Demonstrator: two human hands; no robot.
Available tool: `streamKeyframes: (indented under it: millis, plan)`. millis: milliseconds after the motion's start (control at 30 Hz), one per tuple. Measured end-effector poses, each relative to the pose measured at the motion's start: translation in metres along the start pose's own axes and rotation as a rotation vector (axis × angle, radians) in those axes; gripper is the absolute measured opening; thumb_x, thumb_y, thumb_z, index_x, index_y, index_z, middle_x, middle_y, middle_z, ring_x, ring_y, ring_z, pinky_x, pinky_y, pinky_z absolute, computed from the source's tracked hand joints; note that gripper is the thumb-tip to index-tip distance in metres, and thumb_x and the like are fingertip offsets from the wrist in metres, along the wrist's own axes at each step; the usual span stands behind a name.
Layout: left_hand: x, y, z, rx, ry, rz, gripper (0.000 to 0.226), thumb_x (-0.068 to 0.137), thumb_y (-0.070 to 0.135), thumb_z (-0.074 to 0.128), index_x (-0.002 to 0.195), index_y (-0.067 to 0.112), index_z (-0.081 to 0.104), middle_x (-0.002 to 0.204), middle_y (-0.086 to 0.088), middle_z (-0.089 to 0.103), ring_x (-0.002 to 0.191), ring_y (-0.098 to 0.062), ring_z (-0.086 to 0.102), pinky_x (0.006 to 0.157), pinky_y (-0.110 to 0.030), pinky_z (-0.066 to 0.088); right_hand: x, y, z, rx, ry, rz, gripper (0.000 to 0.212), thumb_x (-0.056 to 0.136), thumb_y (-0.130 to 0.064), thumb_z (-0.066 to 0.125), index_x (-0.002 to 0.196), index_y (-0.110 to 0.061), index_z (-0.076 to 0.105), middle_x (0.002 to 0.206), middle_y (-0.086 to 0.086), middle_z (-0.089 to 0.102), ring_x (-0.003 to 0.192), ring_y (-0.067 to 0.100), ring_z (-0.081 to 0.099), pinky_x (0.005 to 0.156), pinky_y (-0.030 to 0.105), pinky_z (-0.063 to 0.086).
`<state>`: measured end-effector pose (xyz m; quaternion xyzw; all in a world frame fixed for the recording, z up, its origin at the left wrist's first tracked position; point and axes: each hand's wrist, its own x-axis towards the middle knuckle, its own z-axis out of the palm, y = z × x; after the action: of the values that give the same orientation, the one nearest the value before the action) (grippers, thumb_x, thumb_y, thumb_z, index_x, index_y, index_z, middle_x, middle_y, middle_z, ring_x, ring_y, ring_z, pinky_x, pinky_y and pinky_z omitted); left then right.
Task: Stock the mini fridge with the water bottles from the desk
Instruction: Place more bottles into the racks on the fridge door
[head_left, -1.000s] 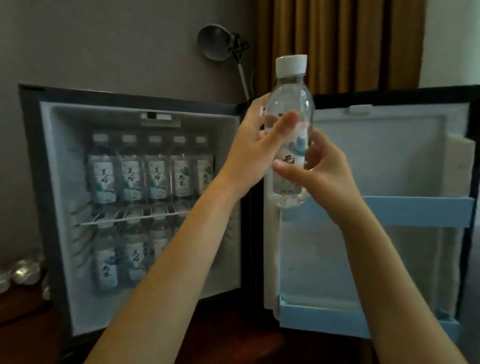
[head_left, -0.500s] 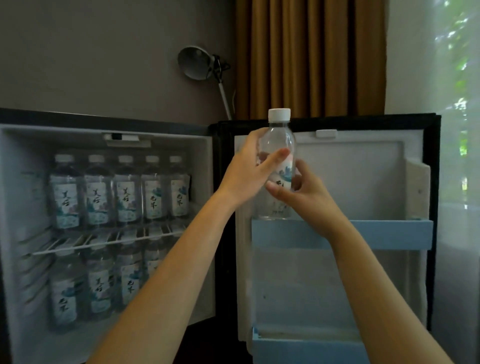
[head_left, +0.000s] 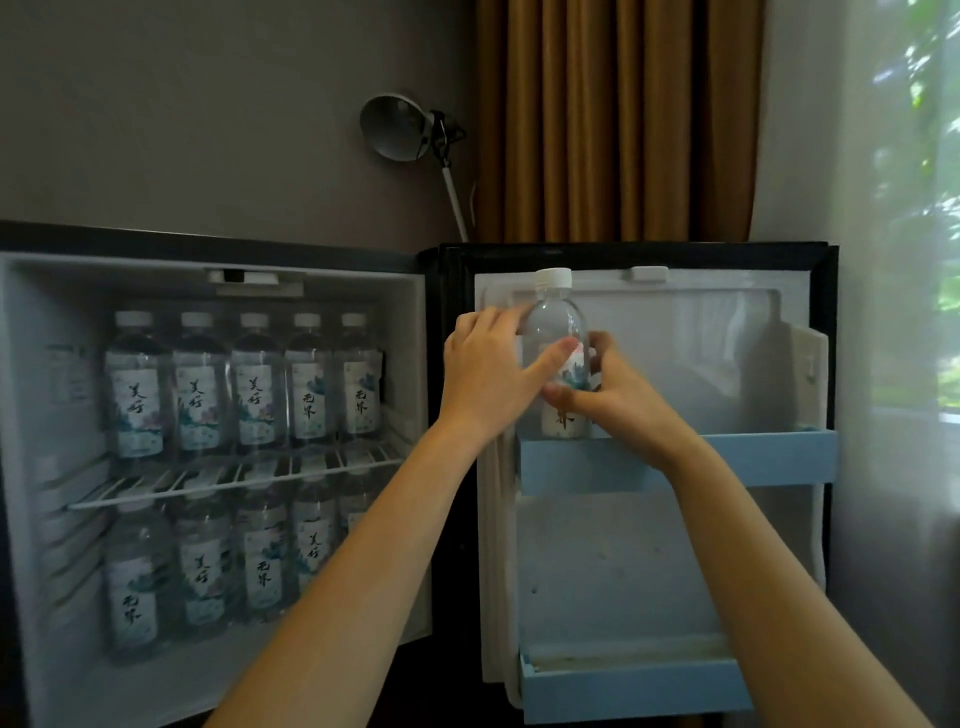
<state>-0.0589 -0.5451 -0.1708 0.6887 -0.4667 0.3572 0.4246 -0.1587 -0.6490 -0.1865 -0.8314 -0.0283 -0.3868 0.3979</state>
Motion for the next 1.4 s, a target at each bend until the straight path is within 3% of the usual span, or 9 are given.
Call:
streamKeyframes:
  millis: [167,267,333,400,533,800,1067,1233,1400]
  plan:
    - [-0.011,-0.004,-0.008,-0.116,0.018,0.017,0.052,0.086,0.048,0.052,0.129,0.019,0.052,0.123,0.001,0.056,0.120,-0.017,0.037,0.100,-0.029,0.033,-0.002,0.001,0.010,-0.005,0.207,-0.067,0.051,0.090,-0.042,0.055,0.130,-0.019,0.035,0.098,-0.013,0.049,0.092,0.005,0.056,0.069,0.017,0.047]
    - [-0.023,-0.014,-0.021,-0.177,0.018,0.022,0.033,0.092,0.028,0.055,0.124,0.019,0.055,0.119,0.005,0.056,0.118,-0.012,0.037,0.090,-0.011,0.028,-0.006,0.002,0.012,0.064,0.478,-0.122,0.056,0.089,-0.041,0.045,0.136,-0.013,0.036,0.092,-0.011,0.046,0.081,0.003,0.053,0.061,0.010,0.046]
    - [-0.032,-0.023,-0.031,-0.227,0.026,-0.001,0.026,0.093,0.023,0.054,0.118,0.020,0.058,0.107,0.011,0.058,0.113,-0.010,0.043,0.087,-0.008,0.029,-0.011,0.001,0.017,0.057,0.662,-0.190,0.043,0.092,-0.035,0.043,0.125,-0.007,0.046,0.085,-0.010,0.047,0.075,0.001,0.050,0.062,0.007,0.042]
    - [-0.042,-0.034,-0.041,-0.298,0.025,-0.047,0.020,0.093,0.020,0.053,0.112,0.022,0.060,0.098,0.015,0.059,0.109,-0.013,0.052,0.090,-0.018,0.038,-0.014,-0.003,0.029,0.005,0.778,-0.294,0.034,0.092,-0.032,0.042,0.111,-0.007,0.053,0.085,-0.008,0.050,0.078,0.007,0.051,0.065,0.014,0.042]
    - [-0.070,-0.061,-0.062,-0.364,0.036,-0.113,0.018,0.093,0.012,0.053,0.097,0.026,0.063,0.095,0.010,0.064,0.095,-0.011,0.061,0.082,-0.024,0.048,-0.016,-0.020,0.074,-0.159,0.804,-0.526,0.023,0.090,-0.019,0.044,0.088,-0.003,0.060,0.082,0.001,0.053,0.077,0.017,0.050,0.069,0.022,0.038]
    - [-0.148,-0.143,-0.144,-0.146,0.161,-0.336,0.029,0.091,0.007,0.055,0.085,0.034,0.062,0.082,0.013,0.066,0.082,-0.010,0.065,0.072,-0.023,0.050,-0.015,-0.030,0.223,-0.076,0.382,-0.548,0.021,0.087,-0.018,0.046,0.078,-0.006,0.061,0.072,0.006,0.060,0.069,0.023,0.055,0.067,0.025,0.038]
    - [-0.241,-0.234,-0.262,0.154,0.213,-0.632,0.029,0.090,0.006,0.054,0.084,0.033,0.062,0.081,0.014,0.065,0.082,-0.006,0.063,0.073,-0.024,0.048,-0.033,-0.053,0.414,-0.018,-0.409,-0.501,0.015,0.089,-0.025,0.052,0.088,-0.016,0.065,0.079,0.001,0.062,0.078,0.020,0.059,0.068,0.030,0.041]
    - [-0.295,-0.296,-0.318,0.366,0.204,-0.877,0.015,0.089,0.008,0.055,0.097,0.016,0.066,0.093,0.000,0.065,0.089,-0.014,0.060,0.080,-0.027,0.046,-0.044,-0.062,0.513,0.015,-0.603,-0.383,0.016,0.091,-0.026,0.052,0.098,-0.020,0.065,0.095,-0.001,0.066,0.090,0.017,0.060,0.077,0.033,0.046]
    - [-0.339,-0.350,-0.368,0.654,0.188,-1.145,0.032,0.087,0.014,0.057,0.119,0.013,0.055,0.121,-0.009,0.047,0.110,-0.028,0.053,0.097,-0.034,0.040,-0.044,-0.065,0.599,0.026,-0.703,-0.183,0.017,0.090,-0.024,0.052,0.097,-0.021,0.068,0.096,0.004,0.069,0.092,0.022,0.063,0.075,0.032,0.048]
